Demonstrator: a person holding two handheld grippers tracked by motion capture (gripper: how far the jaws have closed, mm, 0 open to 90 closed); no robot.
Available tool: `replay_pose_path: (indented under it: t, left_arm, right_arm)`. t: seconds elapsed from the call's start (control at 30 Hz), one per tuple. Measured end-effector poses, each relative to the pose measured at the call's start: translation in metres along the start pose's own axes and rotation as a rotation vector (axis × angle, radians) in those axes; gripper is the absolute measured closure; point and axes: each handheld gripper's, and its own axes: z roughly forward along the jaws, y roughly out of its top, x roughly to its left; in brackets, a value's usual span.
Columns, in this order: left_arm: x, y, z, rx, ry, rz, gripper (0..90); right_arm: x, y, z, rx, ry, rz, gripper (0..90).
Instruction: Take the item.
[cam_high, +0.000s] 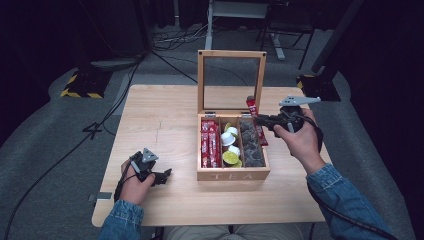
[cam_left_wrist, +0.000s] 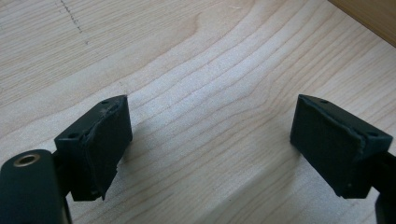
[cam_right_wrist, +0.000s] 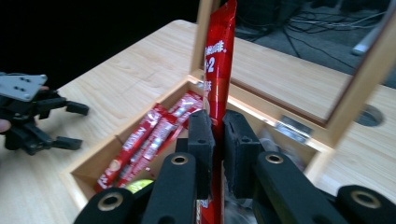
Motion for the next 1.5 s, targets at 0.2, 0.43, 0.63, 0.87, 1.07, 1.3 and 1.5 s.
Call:
replay_pose_path:
  t: [0.2,0.43,0.63,0.87,1.07,1.3,1.5]
  left_arm:
    - [0.000,0.000,0.000,0.000,0.001,0.000,13.0]
    - [0.000,0.000,0.000,0.002,0.001,0.001,13.0]
    - [0.000,0.000,0.000,0.001,0.001,0.000,13.1]
    - [0.000,0.000,0.000,-0.001,-0.001,-0.002,12.9]
    - [0.000,0.000,0.000,-0.001,0.000,-0.002,12.9]
    - [0.000,0.000,0.000,-0.001,-0.001,-0.001,12.9]
    - [0.000,0.000,0.000,-0.001,-0.001,-0.002,12.9]
  right_arm:
    - [-0.022,-0.008,-0.015,-0.011,-0.053,0.036,82.5]
    - [-0.045,-0.018,-0.024,0.002,-0.107,0.059,82.5]
    - [-0.061,-0.028,-0.027,0.014,-0.144,0.090,82.5]
    - [-0.087,-0.050,-0.021,0.049,-0.191,0.134,82.5]
    - [-0.101,-0.063,-0.017,0.067,-0.218,0.150,82.5]
    - [-0.115,-0.078,-0.012,0.086,-0.249,0.181,82.5]
    - [-0.123,-0.090,-0.008,0.111,-0.267,0.199,82.5]
